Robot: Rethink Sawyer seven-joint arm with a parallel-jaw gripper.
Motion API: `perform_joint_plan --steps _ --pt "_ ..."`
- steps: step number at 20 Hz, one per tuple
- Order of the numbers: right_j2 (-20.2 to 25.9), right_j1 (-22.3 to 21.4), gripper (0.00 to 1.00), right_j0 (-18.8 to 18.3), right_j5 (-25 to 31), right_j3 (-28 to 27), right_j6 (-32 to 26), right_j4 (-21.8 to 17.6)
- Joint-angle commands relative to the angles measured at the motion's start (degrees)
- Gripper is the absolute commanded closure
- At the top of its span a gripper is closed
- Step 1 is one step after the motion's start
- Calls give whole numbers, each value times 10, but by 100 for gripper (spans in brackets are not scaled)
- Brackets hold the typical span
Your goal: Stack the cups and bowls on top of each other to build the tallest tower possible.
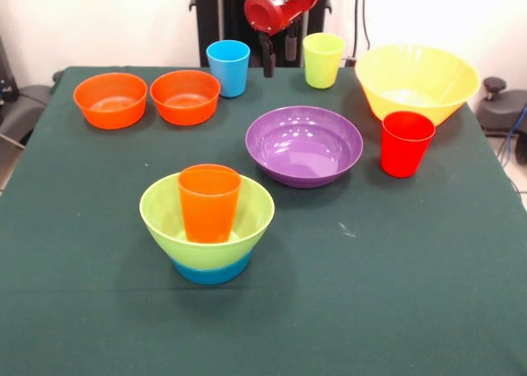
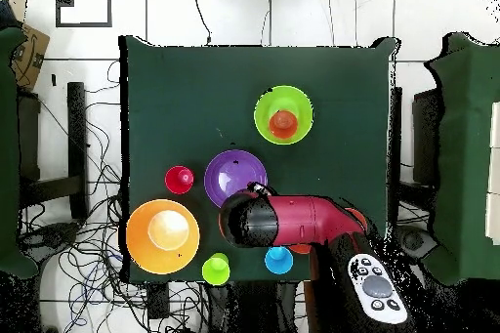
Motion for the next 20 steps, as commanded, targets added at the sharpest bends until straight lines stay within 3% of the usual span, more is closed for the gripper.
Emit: perform_joint_plan --steps 1,9,18,20 --pt "2 30 0 0 -12 5 76 -31" --pt "11 26 0 -4 -19 14 79 -23" --pt "-4 28 0 36 -19 5 111 -16" --pt "-1 33 0 31 -21 2 104 -17"
